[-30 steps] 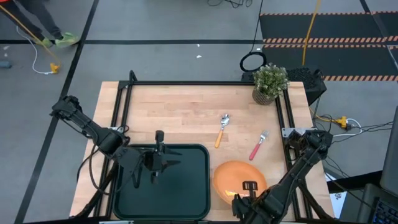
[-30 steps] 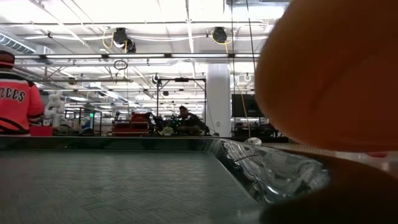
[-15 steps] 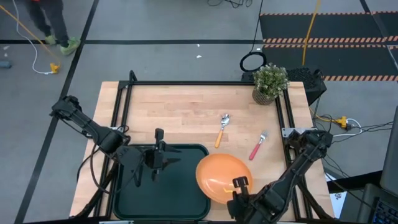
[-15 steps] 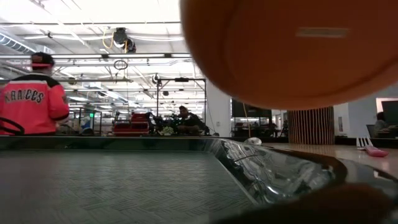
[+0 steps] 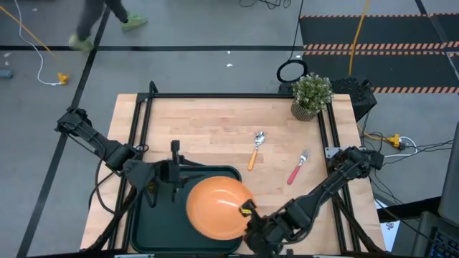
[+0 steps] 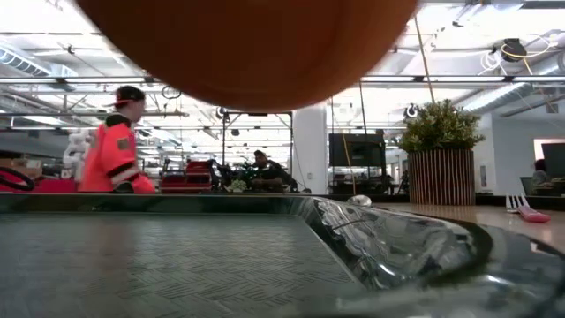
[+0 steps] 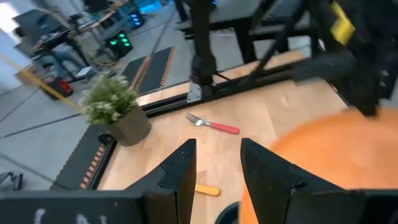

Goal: Pick and place plate/cup/fork/spoon on tray
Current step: Put the orange plate on the black tray to the right of the orange cup

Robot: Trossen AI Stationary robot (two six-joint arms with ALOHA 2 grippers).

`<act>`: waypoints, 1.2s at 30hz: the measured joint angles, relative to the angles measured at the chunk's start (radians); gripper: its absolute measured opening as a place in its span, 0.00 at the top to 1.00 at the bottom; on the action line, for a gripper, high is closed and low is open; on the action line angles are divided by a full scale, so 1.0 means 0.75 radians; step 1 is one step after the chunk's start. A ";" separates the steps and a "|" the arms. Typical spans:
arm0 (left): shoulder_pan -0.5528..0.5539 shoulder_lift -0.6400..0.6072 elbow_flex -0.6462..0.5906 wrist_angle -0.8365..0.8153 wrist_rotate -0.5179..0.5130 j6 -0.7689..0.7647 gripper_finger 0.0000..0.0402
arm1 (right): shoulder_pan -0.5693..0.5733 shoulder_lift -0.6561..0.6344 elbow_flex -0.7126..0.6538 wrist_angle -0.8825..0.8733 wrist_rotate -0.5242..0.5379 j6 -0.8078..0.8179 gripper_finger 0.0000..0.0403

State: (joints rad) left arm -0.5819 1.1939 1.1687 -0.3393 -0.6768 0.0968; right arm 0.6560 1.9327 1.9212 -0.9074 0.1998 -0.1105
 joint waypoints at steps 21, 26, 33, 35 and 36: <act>0.016 -0.007 0.000 -0.011 -0.077 -0.036 0.68 | -0.244 0.001 -0.366 0.655 -0.367 -0.782 1.00; 0.016 -0.007 0.000 -0.011 -0.077 -0.036 0.68 | -0.264 0.001 -0.450 0.748 -0.377 -0.928 1.00; 0.029 -0.007 0.000 -0.011 -0.077 -0.037 0.68 | -0.283 0.003 -0.573 0.962 -0.381 -1.130 1.00; 0.038 -0.007 0.000 -0.012 -0.078 -0.036 0.68 | -0.301 0.003 -0.586 0.989 -0.425 -1.142 1.00; 0.044 -0.007 0.000 -0.011 -0.078 -0.036 0.68 | -0.311 0.003 -0.593 1.002 -0.452 -1.146 1.00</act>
State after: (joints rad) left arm -0.5490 1.1889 1.1687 -0.3478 -0.7353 0.0696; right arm 0.4227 1.9347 1.4766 -0.1557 -0.1396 -0.9698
